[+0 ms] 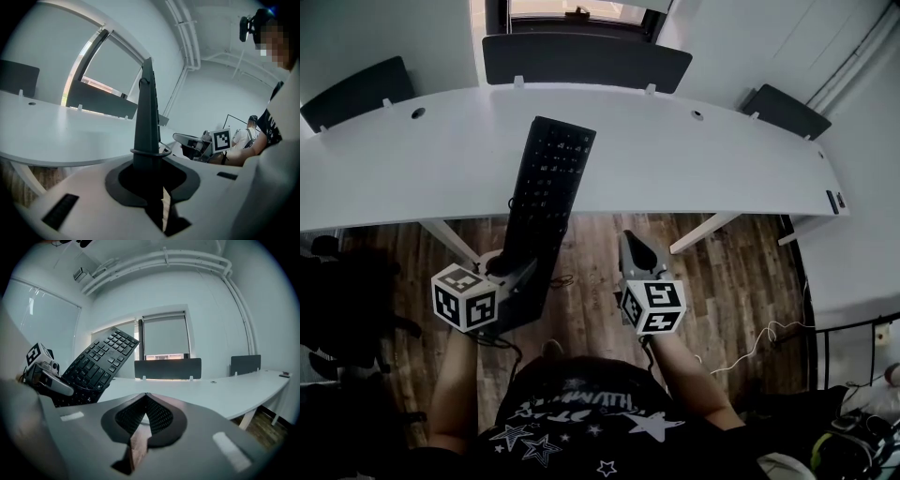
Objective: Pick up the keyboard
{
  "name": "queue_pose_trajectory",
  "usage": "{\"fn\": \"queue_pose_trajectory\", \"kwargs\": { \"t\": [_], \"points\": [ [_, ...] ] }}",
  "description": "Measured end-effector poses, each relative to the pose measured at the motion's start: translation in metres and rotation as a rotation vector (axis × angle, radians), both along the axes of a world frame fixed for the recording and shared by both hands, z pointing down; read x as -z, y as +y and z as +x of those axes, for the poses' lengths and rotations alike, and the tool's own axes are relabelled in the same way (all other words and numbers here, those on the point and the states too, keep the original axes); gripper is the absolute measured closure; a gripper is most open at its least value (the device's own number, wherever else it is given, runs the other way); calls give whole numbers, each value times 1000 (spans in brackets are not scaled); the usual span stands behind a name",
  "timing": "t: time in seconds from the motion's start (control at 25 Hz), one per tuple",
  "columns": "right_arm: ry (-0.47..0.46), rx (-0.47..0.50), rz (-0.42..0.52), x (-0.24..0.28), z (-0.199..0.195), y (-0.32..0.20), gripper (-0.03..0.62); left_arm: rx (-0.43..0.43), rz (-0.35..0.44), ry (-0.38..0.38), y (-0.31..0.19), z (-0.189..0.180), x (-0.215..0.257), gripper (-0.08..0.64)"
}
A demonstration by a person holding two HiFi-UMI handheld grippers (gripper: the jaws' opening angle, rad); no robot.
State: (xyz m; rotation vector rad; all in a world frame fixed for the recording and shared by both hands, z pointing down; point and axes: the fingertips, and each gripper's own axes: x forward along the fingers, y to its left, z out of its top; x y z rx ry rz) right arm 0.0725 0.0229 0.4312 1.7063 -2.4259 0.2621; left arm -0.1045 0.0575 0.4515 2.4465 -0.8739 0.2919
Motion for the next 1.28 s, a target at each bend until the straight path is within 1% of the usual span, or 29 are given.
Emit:
{"fn": "queue_pose_trajectory", "kwargs": {
  "t": [0.24, 0.52, 0.68, 0.8, 0.88, 1.04, 1.28],
  "points": [
    [-14, 0, -13, -2, 25, 13, 589, 35, 1, 15, 17, 25, 4, 488],
    [-1, 23, 3, 3, 50, 44, 590, 66, 21, 15, 38, 49, 12, 488],
    [-10, 22, -2, -3, 81, 75, 589, 81, 28, 23, 59, 78, 12, 488],
    [-26, 26, -5, -10, 109, 104, 589, 92, 9, 39, 84, 101, 7, 488],
    [-32, 28, -15, -12, 120, 112, 589, 101, 2, 48, 92, 108, 9, 488],
    [-36, 45, -39, -9, 130, 122, 591, 120, -4, 48, 105, 115, 19, 488],
    [-28, 103, -31, -5, 136, 146, 591, 136, -5, 48, 132, 131, 22, 488]
  ]
}}
